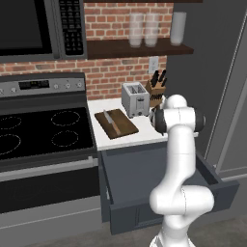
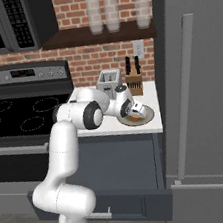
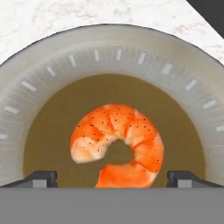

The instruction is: Pick up the knife from the drawer and place it on the cutting board. Then place the meat from the plate to the cutting board.

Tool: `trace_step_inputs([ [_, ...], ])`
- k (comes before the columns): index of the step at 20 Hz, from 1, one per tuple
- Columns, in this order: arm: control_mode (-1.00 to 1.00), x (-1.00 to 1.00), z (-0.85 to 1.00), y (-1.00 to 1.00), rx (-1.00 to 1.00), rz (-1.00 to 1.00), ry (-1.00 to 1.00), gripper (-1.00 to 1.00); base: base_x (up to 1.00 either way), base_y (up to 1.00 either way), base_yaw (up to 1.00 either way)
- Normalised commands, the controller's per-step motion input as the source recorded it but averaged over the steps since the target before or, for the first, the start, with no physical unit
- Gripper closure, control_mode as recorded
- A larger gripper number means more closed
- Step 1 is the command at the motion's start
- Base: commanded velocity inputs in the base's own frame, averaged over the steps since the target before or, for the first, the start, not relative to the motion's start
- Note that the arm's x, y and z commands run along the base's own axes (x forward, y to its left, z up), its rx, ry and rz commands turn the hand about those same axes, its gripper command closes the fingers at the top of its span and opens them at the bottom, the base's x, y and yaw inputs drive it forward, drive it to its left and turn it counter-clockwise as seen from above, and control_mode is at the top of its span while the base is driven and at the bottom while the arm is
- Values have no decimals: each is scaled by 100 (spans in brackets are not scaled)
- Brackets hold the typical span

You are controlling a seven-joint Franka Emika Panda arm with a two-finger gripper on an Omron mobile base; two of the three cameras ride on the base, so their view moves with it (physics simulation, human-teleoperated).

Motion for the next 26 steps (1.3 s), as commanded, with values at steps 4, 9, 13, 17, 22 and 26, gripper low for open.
trace_step_inputs([
  [4, -100, 16, 0, -4, 0, 0, 0, -100, 0, 0, 0],
  [9, -100, 10, -2, -1, 0, 0, 0, -100, 0, 0, 0],
  [13, -100, 7, -13, -3, 0, 0, 0, -100, 0, 0, 0],
  [17, -100, 1, -43, 0, 0, 0, 3, -100, 0, 0, 0],
  [22, -100, 0, -58, 0, 0, 0, 5, 100, 0, 0, 0],
  [26, -100, -20, -59, 0, 0, 0, 3, 100, 0, 0, 0],
])
